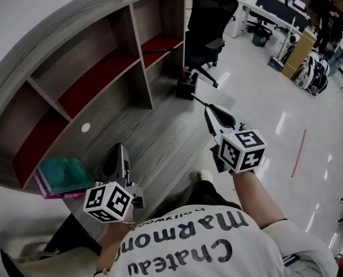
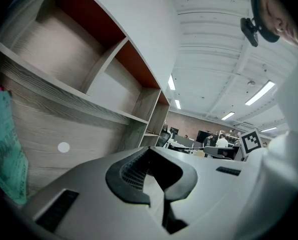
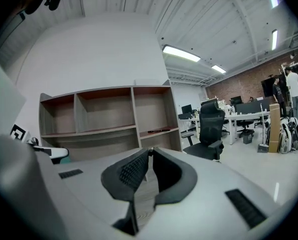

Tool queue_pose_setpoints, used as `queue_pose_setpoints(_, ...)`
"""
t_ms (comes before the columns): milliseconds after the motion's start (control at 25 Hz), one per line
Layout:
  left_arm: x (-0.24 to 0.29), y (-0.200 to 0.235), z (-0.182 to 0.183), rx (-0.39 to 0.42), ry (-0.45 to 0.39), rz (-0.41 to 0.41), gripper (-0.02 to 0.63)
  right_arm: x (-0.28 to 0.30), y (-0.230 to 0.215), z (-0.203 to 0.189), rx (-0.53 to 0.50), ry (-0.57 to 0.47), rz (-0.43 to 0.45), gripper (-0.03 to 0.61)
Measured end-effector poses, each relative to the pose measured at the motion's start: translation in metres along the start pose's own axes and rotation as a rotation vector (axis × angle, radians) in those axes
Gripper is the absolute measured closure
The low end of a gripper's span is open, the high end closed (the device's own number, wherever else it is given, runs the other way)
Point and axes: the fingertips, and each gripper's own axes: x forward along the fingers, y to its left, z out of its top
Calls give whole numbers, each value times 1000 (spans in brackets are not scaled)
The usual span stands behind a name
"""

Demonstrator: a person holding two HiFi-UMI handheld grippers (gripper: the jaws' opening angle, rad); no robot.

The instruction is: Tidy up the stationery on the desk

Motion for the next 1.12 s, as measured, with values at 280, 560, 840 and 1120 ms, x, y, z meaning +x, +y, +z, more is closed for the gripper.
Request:
queue_pose_setpoints(280,45,-5,-7,-11,-10,68,598,39,-53,2,0,31,32,538)
queue_pose_setpoints(560,95,-11,-13,-30,-18,169,598,96,-105,7,-7,79,108,538)
queue_pose_setpoints(840,132,-16,-21,-50,-53,279,598,151,-139,6,-35,140,216,538)
queue_pose_setpoints(1120,159,-23,-33,-65,-55,351,598,187,-166,-23,-60,273,292,538)
